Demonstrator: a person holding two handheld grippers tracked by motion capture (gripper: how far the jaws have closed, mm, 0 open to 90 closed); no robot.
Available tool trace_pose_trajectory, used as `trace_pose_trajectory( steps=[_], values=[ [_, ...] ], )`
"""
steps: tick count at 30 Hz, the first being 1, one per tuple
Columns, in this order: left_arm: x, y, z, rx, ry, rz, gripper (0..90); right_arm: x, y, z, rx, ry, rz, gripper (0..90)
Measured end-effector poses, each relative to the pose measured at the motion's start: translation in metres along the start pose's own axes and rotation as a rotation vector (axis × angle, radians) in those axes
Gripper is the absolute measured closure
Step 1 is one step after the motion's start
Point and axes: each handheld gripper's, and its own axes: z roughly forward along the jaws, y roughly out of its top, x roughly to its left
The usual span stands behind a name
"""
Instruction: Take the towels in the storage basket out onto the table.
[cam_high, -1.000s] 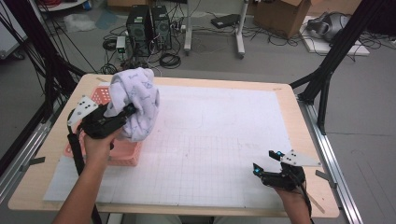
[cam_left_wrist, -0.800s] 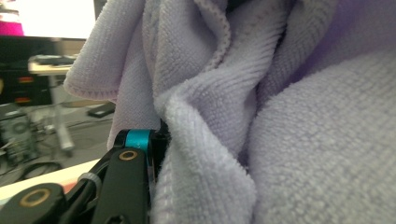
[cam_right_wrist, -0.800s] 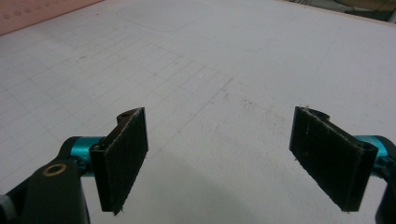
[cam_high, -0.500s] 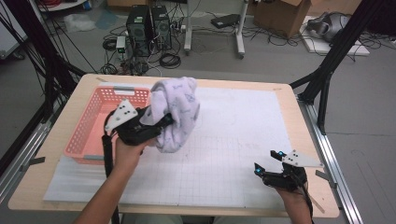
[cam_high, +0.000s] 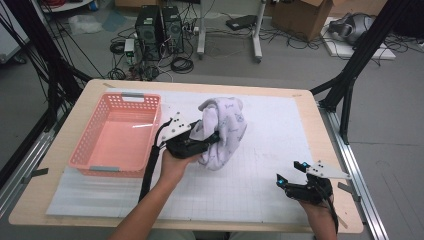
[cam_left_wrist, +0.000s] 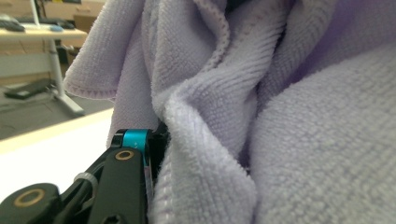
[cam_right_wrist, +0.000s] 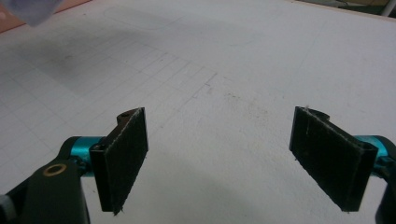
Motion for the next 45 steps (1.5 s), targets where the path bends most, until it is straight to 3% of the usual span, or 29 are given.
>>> trace_pose_trajectory(
  steps=[5,6,7,9,11,12,16,22,23,27,30,31,33,35,41,45],
  values=[
    [-0.003,-0.017,0.018,0.051,-0.02,-0.014,50.9,0.001,0.0,0.001,0.007,0.0,-0.006,18.3],
    [-0.002,-0.021,0.021,0.071,-0.017,-0.014,50.1,0.001,0.0,0.001,0.01,-0.002,-0.01,18.3],
    [-0.002,-0.027,0.028,0.121,-0.007,-0.013,49.8,0.001,-0.001,0.002,0.012,-0.002,-0.011,18.3],
    [-0.001,-0.03,0.031,0.141,-0.002,-0.014,49.4,0.001,-0.001,0.002,0.015,0.001,-0.011,18.3],
    [0.001,-0.039,0.04,0.206,0.017,-0.029,49.0,0.0,-0.001,0.002,0.014,0.002,-0.011,18.3],
    [0.001,-0.039,0.04,0.206,0.017,-0.029,48.8,0.0,-0.001,0.002,0.014,0.002,-0.011,18.3],
    [0.0,-0.051,0.05,0.285,0.008,-0.025,48.0,0.0,-0.001,0.003,0.017,0.002,-0.007,18.3],
    [0.004,-0.063,0.051,0.294,0.044,-0.074,39.4,-0.001,-0.001,0.003,0.018,0.003,-0.009,18.3],
    [0.004,-0.062,0.047,0.269,0.049,-0.082,34.4,0.0,-0.002,0.004,0.018,0.005,-0.01,18.3],
    [0.003,-0.053,0.039,0.238,0.054,-0.066,25.3,0.0,-0.002,0.004,0.019,0.005,-0.009,18.3],
    [0.003,-0.044,0.023,0.208,0.063,-0.051,22.7,0.001,-0.001,0.004,0.02,0.005,-0.008,18.3],
    [0.006,-0.041,0.01,0.193,0.056,-0.054,22.6,0.001,-0.002,0.004,0.021,0.004,-0.008,18.3],
    [0.008,-0.041,0.004,0.191,0.056,-0.055,22.1,0.001,-0.001,0.004,0.022,0.005,-0.009,18.3],
    [0.01,-0.044,-0.017,0.169,0.061,-0.062,21.4,0.002,-0.001,0.005,0.022,0.005,-0.006,18.3],
    [0.011,-0.055,-0.045,0.143,0.075,-0.036,19.3,0.004,-0.001,0.007,0.015,0.001,-0.003,18.3],
    [0.014,-0.058,-0.053,0.145,0.076,-0.031,19.1,0.005,0.001,0.007,0.009,-0.012,0.0,18.3]
  ],
)
